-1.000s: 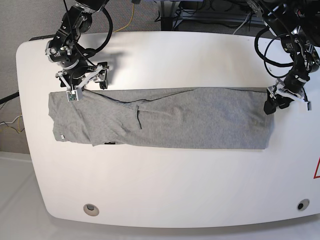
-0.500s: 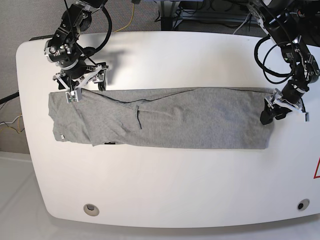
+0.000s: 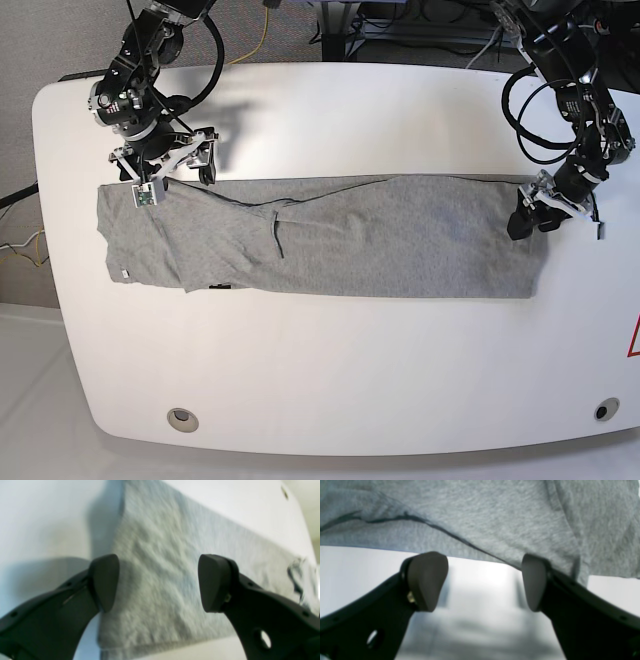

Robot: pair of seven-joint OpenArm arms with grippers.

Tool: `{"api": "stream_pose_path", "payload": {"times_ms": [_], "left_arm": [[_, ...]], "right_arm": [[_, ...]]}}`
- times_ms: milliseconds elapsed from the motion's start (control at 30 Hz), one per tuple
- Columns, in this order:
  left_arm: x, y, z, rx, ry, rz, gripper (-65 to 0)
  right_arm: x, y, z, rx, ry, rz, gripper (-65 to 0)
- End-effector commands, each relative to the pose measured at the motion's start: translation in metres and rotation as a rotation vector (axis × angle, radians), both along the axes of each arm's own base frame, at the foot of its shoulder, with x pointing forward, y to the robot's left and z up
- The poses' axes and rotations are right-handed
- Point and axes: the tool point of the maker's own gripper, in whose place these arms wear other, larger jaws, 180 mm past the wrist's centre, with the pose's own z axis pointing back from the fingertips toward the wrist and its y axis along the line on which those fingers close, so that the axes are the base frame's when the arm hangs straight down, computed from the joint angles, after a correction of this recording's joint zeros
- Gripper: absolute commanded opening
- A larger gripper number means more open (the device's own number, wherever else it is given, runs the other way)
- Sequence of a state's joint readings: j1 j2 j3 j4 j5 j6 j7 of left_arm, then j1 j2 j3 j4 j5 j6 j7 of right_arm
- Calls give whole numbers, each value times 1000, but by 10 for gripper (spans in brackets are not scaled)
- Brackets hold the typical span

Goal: Fold the T-shirt properly

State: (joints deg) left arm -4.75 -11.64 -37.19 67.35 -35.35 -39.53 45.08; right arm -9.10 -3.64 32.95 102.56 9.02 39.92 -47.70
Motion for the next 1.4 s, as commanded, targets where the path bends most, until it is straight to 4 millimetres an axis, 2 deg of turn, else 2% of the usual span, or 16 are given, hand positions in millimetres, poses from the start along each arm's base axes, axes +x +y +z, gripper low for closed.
{"api": "stream_pose_path", "payload": {"times_ms": [0,100,167,300,333,367,700,767,933,1100,1167,1367], "left_arm": [[7,4,12,2,-39,5,-205],[2,2,5,-16,-14,9,-246],[1,2,3,-20,-8,11,-309],[-2,1,-1,-23,6,8,-509],[-1,-1,-4,-27,13,6,-600],[-1,-2,-6,-31,20,3,-650],[3,3,-2,-27,-2,15,-650],[5,5,-1,-19,-6,16,-611],[10,0,1,-5,-14,-13,-456],[12,-11,-2,12,0,-61,-361],[9,-19,-8,17,22,-87,-308],[8,-36,-17,36,63,-161,-241]], "right_arm": [[10,-2,13,-7,-56,0,-178],[12,-4,14,-14,-58,-1,-175],[12,-4,13,-16,-55,-1,-174],[12,-4,13,-16,-57,-2,-175],[11,-3,13,-12,-54,0,-176],[10,-2,12,-7,-50,2,-177],[11,-1,13,-1,-58,3,-176],[11,-2,12,-7,-50,3,-171],[12,-2,12,-6,-52,3,-171],[12,-2,11,-2,-49,4,-172],[12,0,11,3,-50,6,-169],[11,1,10,7,-44,8,-171]]}}
